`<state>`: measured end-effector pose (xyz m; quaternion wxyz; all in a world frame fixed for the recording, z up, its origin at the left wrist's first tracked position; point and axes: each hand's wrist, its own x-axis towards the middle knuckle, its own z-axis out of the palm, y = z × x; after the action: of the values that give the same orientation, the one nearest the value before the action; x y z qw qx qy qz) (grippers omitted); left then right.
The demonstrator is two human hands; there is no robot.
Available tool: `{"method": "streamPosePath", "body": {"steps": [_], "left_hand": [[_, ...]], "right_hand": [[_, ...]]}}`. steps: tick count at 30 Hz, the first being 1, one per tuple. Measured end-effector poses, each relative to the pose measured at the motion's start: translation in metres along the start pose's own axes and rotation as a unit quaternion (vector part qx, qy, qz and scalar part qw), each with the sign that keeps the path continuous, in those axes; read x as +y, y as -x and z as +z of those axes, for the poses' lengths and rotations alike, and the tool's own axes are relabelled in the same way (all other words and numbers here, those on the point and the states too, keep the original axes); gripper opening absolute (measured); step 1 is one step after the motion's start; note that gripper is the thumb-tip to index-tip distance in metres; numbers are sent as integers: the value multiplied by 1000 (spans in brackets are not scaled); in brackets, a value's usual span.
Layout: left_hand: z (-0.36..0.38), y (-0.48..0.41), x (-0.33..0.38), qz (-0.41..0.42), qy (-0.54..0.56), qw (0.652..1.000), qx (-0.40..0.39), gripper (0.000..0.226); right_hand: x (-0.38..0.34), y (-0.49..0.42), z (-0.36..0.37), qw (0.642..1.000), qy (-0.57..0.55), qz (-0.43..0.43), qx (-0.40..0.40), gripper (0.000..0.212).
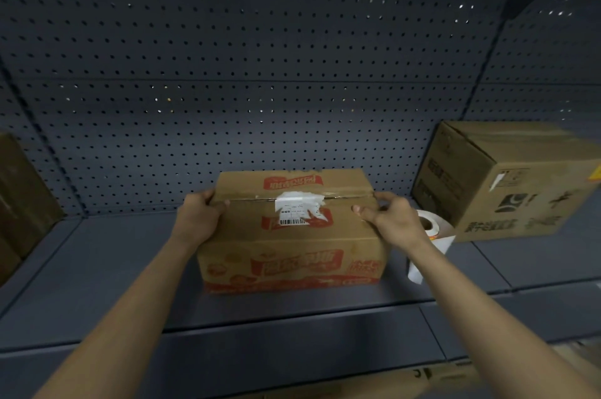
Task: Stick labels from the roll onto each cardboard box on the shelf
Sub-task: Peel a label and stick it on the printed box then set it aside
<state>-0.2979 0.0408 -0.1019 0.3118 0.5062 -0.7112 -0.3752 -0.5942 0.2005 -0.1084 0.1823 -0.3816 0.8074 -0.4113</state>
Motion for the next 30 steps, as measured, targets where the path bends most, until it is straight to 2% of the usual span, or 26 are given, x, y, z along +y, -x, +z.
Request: {"method": "streamPosePath", "body": {"steps": [5, 7, 10, 16, 21, 26, 28, 30], "left_hand": [[5, 7, 8, 18, -78, 995, 56, 15], [9, 14, 18, 48, -100, 991, 73, 28], [22, 22, 42, 79, -105, 989, 65, 46], [66, 32, 81, 142, -65, 988, 6, 38], [114, 40, 98, 185, -67, 979, -44, 36], [163, 56, 118, 223, -73, 965, -114, 35], [180, 58, 126, 234, -89, 959, -132, 36], [196, 60, 135, 247, -107, 952, -145, 35]], "right_hand": [[1, 5, -2, 1000, -2, -18, 25, 66], [1, 9, -7, 998, -10, -21, 58, 66], [2, 13, -18, 996, -6, -38, 84, 55], [20, 21, -47, 994, 23, -36, 102, 25], [65, 32, -70, 995, 48, 25, 84, 11], [116, 39, -80, 990, 46, 93, 92, 25], [133, 37, -81, 989, 24, 116, 90, 22], [144, 32, -84, 987, 7, 128, 93, 9]]}}
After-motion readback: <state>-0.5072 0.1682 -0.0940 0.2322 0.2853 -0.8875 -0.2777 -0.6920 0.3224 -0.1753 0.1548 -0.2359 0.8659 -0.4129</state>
